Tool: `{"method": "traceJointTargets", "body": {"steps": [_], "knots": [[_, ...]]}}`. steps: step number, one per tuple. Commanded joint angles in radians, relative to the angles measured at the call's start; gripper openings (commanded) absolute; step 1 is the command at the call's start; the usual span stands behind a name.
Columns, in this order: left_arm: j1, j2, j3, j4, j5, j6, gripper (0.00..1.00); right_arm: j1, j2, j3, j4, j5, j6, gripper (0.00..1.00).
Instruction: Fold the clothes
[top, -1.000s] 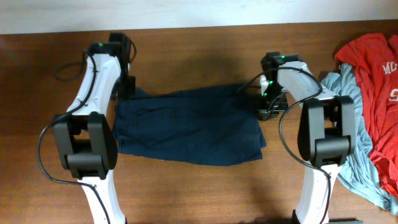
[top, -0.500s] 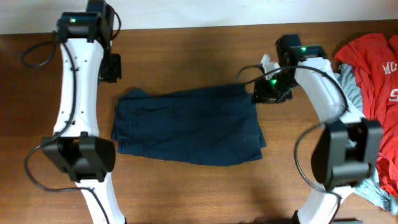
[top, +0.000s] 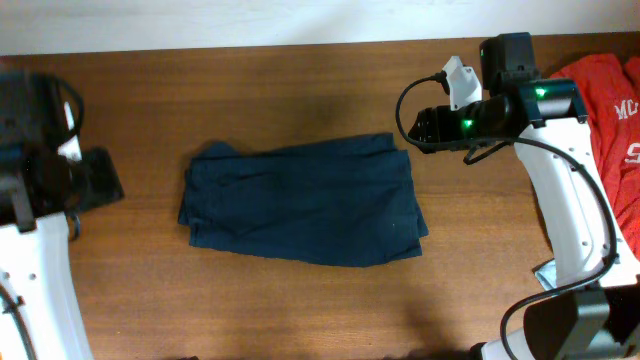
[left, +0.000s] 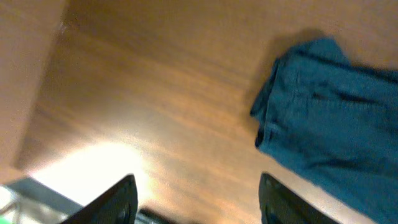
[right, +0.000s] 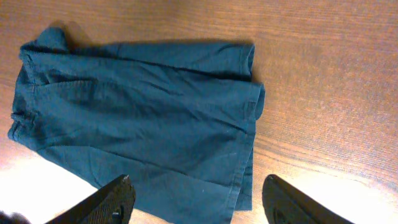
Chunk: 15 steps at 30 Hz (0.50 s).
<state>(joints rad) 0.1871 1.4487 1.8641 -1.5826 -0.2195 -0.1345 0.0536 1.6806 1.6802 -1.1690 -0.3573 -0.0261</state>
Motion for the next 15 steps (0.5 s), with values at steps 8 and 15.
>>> {"method": "traceJointTargets", "body": {"steps": [8, 15], "knots": [[0.1, 0.136, -0.617, 0.45, 0.605, 0.163, 0.75, -0.003, -0.006, 0.014, -0.008, 0.002, 0.008, 0.72], [0.099, 0.338, -0.672, 0.605, 0.677, 0.163, 0.93, -0.003, -0.006, 0.013, -0.01, 0.002, 0.008, 0.72]]}}
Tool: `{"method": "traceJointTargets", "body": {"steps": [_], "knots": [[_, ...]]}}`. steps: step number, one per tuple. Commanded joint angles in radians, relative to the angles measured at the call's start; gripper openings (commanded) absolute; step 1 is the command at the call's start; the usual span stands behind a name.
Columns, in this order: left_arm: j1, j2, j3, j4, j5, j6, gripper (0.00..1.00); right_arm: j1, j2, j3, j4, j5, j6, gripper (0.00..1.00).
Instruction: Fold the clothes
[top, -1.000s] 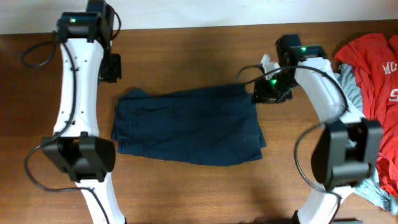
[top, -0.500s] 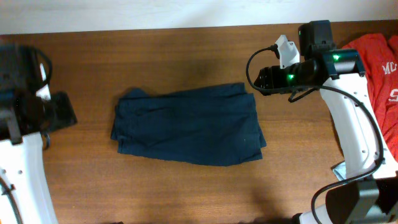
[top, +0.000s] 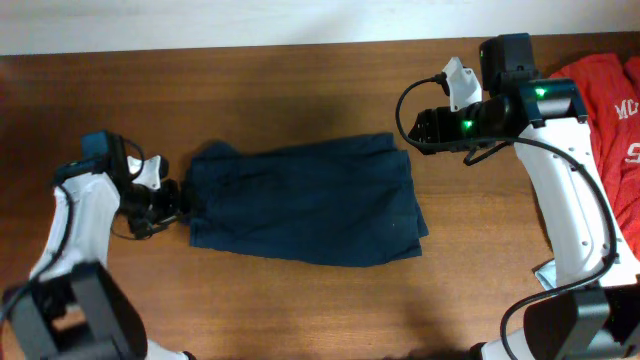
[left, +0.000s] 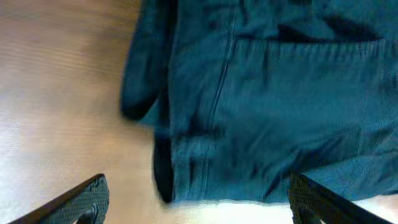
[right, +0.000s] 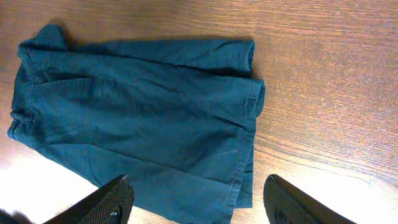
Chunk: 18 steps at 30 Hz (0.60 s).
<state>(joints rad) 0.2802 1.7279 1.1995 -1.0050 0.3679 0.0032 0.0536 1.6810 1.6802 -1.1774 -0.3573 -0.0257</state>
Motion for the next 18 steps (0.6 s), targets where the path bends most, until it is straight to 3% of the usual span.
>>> {"method": "traceJointTargets", "body": {"steps": [1, 7, 12, 17, 18], "knots": [[0.006, 0.08, -0.007, 0.044, 0.089, 0.025, 0.95, -0.003, -0.006, 0.013, -0.002, 0.002, 0.007, 0.72], [0.006, 0.208, -0.007, 0.114, 0.091, 0.028, 0.99, -0.002, -0.006, 0.013, -0.006, 0.002, 0.007, 0.72], [0.006, 0.293, -0.007, 0.154, 0.179, 0.028, 0.98, -0.003, -0.006, 0.013, -0.006, 0.002, 0.007, 0.72], [0.003, 0.32, -0.008, 0.176, 0.197, 0.028, 0.89, -0.003, -0.006, 0.013, -0.006, 0.002, 0.007, 0.71], [0.003, 0.32, -0.008, 0.184, 0.198, 0.028, 0.83, -0.003, -0.006, 0.013, -0.005, 0.002, 0.007, 0.71]]}}
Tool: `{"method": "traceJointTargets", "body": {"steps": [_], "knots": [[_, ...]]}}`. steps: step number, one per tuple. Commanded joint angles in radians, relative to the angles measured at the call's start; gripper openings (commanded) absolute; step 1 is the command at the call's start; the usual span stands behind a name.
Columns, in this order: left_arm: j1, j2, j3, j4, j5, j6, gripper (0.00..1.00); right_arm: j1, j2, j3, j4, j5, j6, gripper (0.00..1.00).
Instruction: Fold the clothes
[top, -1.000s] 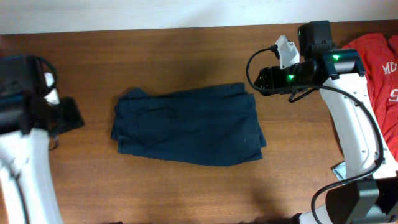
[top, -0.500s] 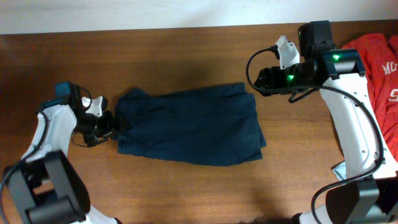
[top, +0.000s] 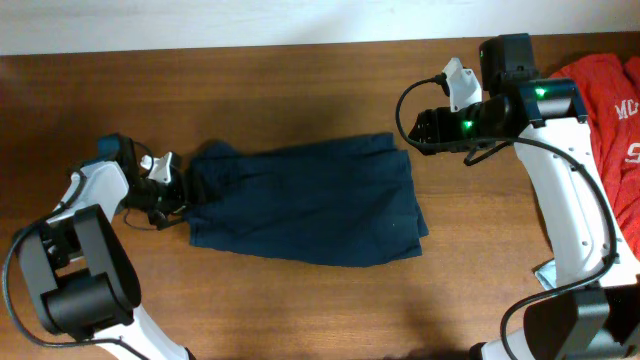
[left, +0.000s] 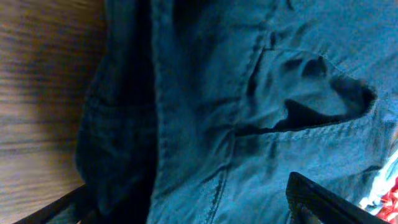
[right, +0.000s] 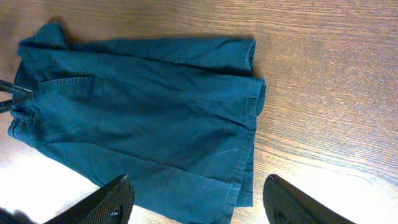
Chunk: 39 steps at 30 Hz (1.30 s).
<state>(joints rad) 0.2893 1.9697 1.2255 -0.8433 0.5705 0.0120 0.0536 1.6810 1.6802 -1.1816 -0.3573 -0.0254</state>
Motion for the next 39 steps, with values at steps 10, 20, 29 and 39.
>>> {"method": "traceJointTargets", "body": {"steps": [10, 20, 29, 39], "knots": [[-0.007, 0.078, -0.034, 0.032, -0.005, 0.019, 0.33, -0.003, -0.006, 0.013, -0.002, 0.002, 0.007, 0.71], [0.01, 0.077, -0.031, 0.005, -0.189, 0.02, 0.6, -0.003, -0.006, 0.013, -0.015, 0.002, 0.007, 0.71], [0.014, 0.08, -0.031, 0.072, -0.027, 0.206, 0.95, -0.002, 0.023, 0.006, -0.015, 0.002, 0.013, 0.7], [-0.028, 0.193, -0.031, 0.052, 0.018, 0.274, 0.94, 0.018, 0.108, -0.078, -0.003, -0.003, 0.034, 0.4]]}}
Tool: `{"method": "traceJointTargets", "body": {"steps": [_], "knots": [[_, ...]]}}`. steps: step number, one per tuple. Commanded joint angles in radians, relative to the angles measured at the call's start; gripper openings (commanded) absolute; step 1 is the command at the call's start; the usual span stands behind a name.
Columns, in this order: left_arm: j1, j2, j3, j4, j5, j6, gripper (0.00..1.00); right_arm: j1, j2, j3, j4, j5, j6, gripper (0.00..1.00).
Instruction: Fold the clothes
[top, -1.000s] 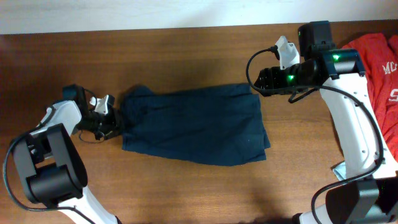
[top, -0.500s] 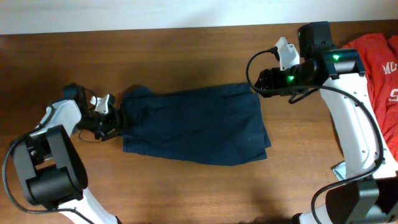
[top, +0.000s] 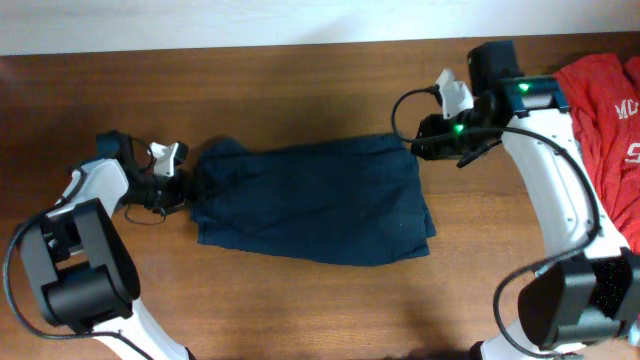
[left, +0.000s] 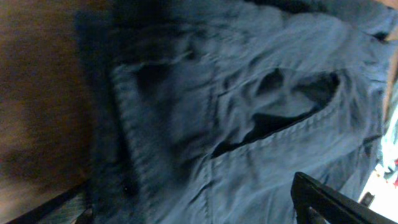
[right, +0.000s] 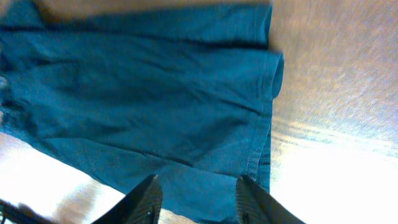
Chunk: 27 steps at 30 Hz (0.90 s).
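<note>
Dark blue shorts (top: 312, 203), folded flat, lie in the middle of the wooden table (top: 300, 90). My left gripper (top: 183, 186) is low at their left waistband end. In the left wrist view blue cloth with a gaping pocket (left: 273, 118) fills the frame, and the left gripper (left: 199, 210) stands open with fabric between its wide-apart fingers. My right gripper (top: 416, 146) hovers at the shorts' far right corner. In the right wrist view the shorts (right: 143, 99) lie below the right gripper (right: 196, 202), which is open with its jaws partly drawn in over the right hem.
A red garment (top: 600, 90) with white lettering lies at the table's right edge, behind the right arm. A pale wall runs along the table's far edge. Bare wood surrounds the shorts on all sides.
The right arm has come down and left to the shorts' far right corner, and its jaws stand narrower. The left gripper stays at the waistband; the shorts sit slightly further right.
At first the left gripper was open at the table's left edge, far from the shorts, with the right gripper high above the right side. The left then stood at the waistband and pressed closer in. Now the right gripper is down at the far right corner.
</note>
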<state>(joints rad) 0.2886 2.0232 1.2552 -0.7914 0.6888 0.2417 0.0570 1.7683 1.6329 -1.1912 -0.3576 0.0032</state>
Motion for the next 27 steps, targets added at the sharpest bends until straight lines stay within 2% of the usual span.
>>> {"method": "traceJointTargets", "body": {"steps": [1, 9, 13, 20, 23, 27], "knots": [[-0.029, 0.148, -0.061, -0.001, -0.101, 0.044, 0.92, 0.023, 0.026, -0.046, 0.018, -0.01, 0.005, 0.38], [-0.029, 0.155, -0.061, 0.0, -0.108, 0.043, 0.9, 0.191, 0.069, -0.232, 0.275, -0.183, 0.01, 0.13], [-0.029, 0.155, -0.061, -0.009, -0.109, 0.044, 0.91, 0.322, 0.109, -0.312, 0.464, -0.187, 0.103, 0.04], [-0.029, 0.155, -0.061, -0.021, -0.108, 0.044, 0.9, 0.439, 0.252, -0.334, 0.687, -0.176, 0.239, 0.04], [-0.029, 0.155, -0.06, -0.032, -0.108, 0.044, 0.9, 0.454, 0.342, -0.334, 0.729, -0.173, 0.295, 0.04], [-0.021, 0.155, -0.055, -0.062, -0.109, 0.044, 0.91, 0.454, 0.422, -0.334, 0.734, -0.211, 0.295, 0.04]]}}
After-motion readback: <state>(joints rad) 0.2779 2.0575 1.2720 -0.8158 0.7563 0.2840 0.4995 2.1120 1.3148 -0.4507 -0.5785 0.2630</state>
